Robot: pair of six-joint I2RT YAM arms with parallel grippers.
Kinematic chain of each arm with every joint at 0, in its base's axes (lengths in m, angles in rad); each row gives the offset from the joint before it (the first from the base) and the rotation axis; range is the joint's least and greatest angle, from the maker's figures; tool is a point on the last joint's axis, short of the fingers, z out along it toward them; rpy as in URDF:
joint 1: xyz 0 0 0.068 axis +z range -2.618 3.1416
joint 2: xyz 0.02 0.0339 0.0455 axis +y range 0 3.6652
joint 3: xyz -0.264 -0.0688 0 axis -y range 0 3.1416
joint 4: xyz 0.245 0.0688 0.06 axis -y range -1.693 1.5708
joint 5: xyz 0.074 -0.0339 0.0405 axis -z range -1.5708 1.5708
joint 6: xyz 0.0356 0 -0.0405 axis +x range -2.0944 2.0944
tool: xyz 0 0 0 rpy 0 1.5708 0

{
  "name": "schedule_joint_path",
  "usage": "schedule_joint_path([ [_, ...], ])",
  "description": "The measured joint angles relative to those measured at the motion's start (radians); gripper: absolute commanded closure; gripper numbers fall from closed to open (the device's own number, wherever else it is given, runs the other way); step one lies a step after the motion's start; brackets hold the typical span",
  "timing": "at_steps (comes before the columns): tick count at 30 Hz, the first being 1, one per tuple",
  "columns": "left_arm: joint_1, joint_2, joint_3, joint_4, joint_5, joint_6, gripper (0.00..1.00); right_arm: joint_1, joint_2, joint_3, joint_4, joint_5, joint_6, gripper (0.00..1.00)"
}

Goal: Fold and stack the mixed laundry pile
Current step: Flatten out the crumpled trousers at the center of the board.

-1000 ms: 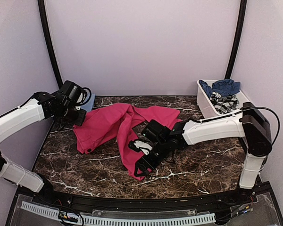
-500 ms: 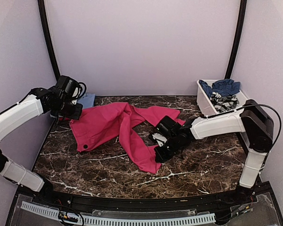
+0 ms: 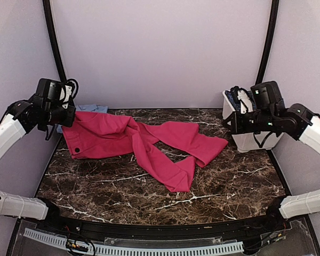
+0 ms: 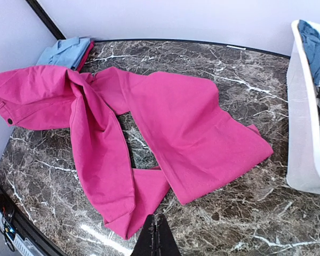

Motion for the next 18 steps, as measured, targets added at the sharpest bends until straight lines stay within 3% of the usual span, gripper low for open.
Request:
schedule_joint_path([
  [1, 0.001, -0.038, -0.01, -0.012, 0.002, 0.011, 1.0, -0.006, -0.033, 0.0, -0.02, 0.007, 0.0, 0.93],
  [3, 0.001, -0.087, -0.023, -0.039, 0.003, 0.023, 1.0, -0.01, -0.068, -0.01, -0.044, -0.015, 0.001, 0.57],
  [4, 0.001, -0.106, -0.035, -0.052, 0.009, 0.026, 1.0, -0.01, -0.075, -0.037, -0.047, -0.068, -0.003, 0.42],
  [5, 0.001, -0.117, -0.045, -0.064, 0.015, 0.026, 1.0, -0.01, -0.072, -0.045, -0.048, -0.087, -0.003, 0.35],
  [9, 0.001, -0.114, -0.071, -0.106, 0.029, 0.023, 1.0, 0.074, 0.03, -0.151, -0.011, -0.151, 0.013, 0.26],
  [13, 0.001, -0.069, -0.071, -0.109, 0.018, 0.018, 1.0, 0.174, 0.21, -0.201, 0.033, -0.191, 0.031, 0.25],
  [18, 0.001, -0.027, -0.07, -0.109, 0.017, 0.015, 1.0, 0.197, 0.365, -0.206, 0.121, -0.223, 0.048, 0.25],
])
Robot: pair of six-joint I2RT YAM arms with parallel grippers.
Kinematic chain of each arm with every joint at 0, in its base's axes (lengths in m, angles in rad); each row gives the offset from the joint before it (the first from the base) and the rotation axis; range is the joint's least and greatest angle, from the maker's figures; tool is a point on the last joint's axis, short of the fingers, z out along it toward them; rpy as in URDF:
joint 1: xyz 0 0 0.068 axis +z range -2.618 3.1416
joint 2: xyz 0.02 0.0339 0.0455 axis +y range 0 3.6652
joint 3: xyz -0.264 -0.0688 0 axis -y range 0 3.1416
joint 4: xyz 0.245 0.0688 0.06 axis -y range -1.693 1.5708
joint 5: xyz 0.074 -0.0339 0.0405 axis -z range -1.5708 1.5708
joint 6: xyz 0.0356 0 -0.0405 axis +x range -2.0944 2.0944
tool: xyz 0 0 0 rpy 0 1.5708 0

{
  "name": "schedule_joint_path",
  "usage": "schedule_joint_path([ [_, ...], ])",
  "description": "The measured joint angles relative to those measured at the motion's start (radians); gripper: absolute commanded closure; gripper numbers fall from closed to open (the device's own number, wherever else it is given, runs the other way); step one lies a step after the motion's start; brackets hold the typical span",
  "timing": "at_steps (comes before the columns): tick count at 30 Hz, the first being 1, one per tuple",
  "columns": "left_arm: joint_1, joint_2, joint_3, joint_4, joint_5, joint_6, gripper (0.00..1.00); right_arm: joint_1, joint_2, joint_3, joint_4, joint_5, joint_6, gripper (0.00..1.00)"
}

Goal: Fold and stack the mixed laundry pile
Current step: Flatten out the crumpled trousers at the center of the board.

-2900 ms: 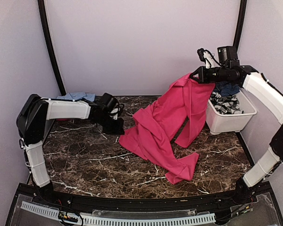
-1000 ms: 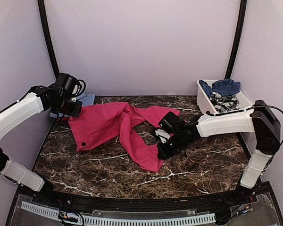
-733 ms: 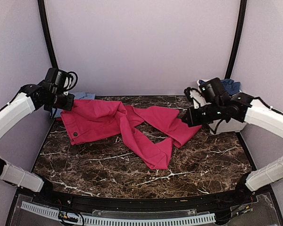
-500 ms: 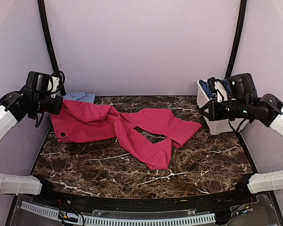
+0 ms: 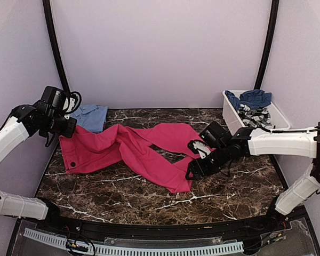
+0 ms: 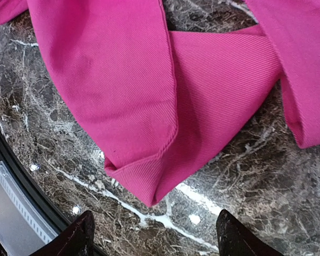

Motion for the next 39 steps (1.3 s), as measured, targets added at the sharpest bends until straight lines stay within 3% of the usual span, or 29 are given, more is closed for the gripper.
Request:
schedule_joint_path([
  [5, 0.0, 0.008, 0.0, 0.002, 0.0, 0.0, 1.0, 0.027, 0.152, 0.017, 0.069, -0.022, 0.004, 0.25],
  [7, 0.0, 0.01, 0.0, 0.005, 0.0, 0.0, 1.0, 0.038, 0.202, 0.027, 0.085, -0.03, 0.004, 0.3],
  [8, 0.0, 0.011, 0.0, 0.009, 0.0, 0.0, 1.0, 0.042, 0.229, 0.033, 0.093, -0.032, 0.002, 0.38],
  [12, 0.0, 0.025, 0.0, 0.014, -0.005, -0.002, 1.0, 0.052, 0.287, 0.068, 0.11, -0.022, -0.007, 0.93],
  [13, 0.0, 0.029, 0.0, 0.018, -0.009, -0.002, 1.0, 0.053, 0.288, 0.072, 0.109, -0.013, -0.004, 1.0],
  [17, 0.001, 0.055, 0.0, 0.038, -0.036, -0.005, 1.0, 0.044, 0.249, 0.077, 0.076, 0.039, -0.004, 1.0],
  [24, 0.008, 0.098, 0.028, 0.064, -0.066, -0.004, 1.0, -0.092, -0.095, 0.121, -0.036, 0.127, -0.033, 1.0],
  [33, 0.025, 0.108, 0.087, 0.159, -0.088, 0.087, 1.0, -0.166, -0.343, 0.215, -0.249, 0.306, -0.076, 1.0],
  [39, 0.025, -0.057, 0.015, 0.18, -0.077, 0.194, 1.0, -0.171, -0.519, 0.281, -0.385, 0.409, -0.08, 1.0],
])
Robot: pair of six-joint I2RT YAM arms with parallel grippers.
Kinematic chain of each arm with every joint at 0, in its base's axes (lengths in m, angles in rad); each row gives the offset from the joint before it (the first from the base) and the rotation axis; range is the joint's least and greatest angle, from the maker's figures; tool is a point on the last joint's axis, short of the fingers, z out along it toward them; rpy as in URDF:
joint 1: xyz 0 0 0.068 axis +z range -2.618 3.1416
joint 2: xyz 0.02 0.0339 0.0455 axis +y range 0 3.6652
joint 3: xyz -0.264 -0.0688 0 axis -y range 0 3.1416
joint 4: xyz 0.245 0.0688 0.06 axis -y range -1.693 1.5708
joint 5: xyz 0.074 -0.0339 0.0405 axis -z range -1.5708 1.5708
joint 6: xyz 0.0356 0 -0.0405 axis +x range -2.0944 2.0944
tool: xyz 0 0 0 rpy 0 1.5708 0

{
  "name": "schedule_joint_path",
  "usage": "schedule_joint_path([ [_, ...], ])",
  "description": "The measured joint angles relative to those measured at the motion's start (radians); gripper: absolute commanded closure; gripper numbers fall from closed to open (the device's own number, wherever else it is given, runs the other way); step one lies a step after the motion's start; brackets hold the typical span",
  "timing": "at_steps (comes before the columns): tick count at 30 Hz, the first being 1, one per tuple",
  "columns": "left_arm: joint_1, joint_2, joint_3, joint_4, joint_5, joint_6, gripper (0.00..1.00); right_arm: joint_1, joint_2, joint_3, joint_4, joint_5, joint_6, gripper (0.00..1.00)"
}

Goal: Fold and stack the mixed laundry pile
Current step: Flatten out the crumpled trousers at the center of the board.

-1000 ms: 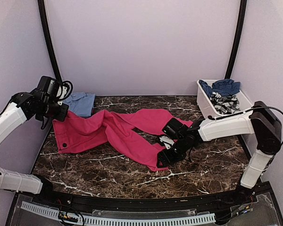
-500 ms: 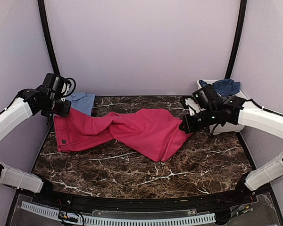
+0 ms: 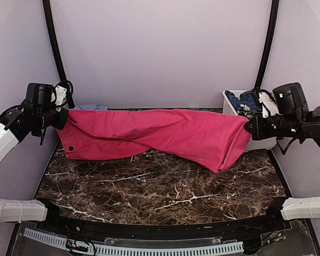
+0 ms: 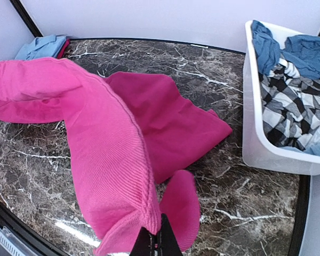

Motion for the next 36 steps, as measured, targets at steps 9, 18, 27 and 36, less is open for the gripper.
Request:
schedule_joint_path([
  [9, 0.001, -0.228, -0.096, -0.286, 0.149, 0.02, 0.73, -0.002, 0.001, -0.076, -0.103, -0.028, 0.063, 0.28],
  [18, 0.002, -0.346, -0.023, -0.476, 0.153, 0.0, 0.49, -0.003, -0.062, -0.076, -0.109, -0.03, 0.086, 0.15],
  [27, -0.026, 0.012, 0.035, -0.354, 0.232, -0.091, 0.49, -0.011, 0.399, -0.068, 0.126, -0.237, -0.084, 0.16],
  [36, -0.026, 0.364, 0.063, -0.294, 0.388, -0.172, 0.51, -0.018, 0.692, 0.026, 0.208, -0.448, -0.257, 0.3],
])
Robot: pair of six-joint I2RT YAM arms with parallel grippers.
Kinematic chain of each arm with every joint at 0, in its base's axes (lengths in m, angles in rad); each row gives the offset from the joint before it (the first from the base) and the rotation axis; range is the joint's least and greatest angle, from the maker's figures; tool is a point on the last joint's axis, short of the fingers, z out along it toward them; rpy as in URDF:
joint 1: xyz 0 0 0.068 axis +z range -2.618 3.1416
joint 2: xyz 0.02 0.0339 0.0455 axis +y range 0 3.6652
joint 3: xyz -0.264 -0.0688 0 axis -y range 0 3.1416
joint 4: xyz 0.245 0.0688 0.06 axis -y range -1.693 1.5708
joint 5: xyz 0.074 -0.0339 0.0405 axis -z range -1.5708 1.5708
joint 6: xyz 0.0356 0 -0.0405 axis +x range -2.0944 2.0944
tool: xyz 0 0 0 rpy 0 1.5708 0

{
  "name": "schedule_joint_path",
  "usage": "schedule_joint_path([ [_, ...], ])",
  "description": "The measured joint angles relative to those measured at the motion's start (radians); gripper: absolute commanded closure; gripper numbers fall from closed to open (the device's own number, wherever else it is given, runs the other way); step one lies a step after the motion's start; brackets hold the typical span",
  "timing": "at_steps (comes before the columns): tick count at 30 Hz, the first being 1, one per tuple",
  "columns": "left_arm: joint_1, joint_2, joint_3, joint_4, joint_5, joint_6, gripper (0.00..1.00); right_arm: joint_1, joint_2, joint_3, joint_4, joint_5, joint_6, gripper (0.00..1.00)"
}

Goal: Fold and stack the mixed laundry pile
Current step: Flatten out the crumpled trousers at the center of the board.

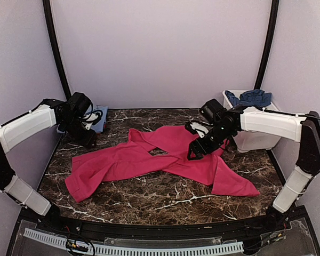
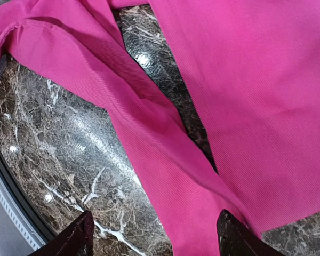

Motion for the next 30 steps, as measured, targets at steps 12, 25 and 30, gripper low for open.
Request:
schedule_joint_path([
  [12, -0.06, 0.297, -0.03, 0.016, 0.019, 0.015, 0.71, 0.136, 0.14, -0.019, 0.01, -0.127, -0.066, 1.0],
  [25, -0.08, 0.412, -0.032, 0.031, -0.09, 0.047, 0.49, 0.417, 0.137, -0.172, -0.006, -0.142, 0.051, 1.0],
  [30, -0.015, 0.321, -0.025, 0.053, -0.089, 0.025, 0.33, 0.424, 0.093, -0.238, -0.028, -0.137, 0.103, 1.0],
])
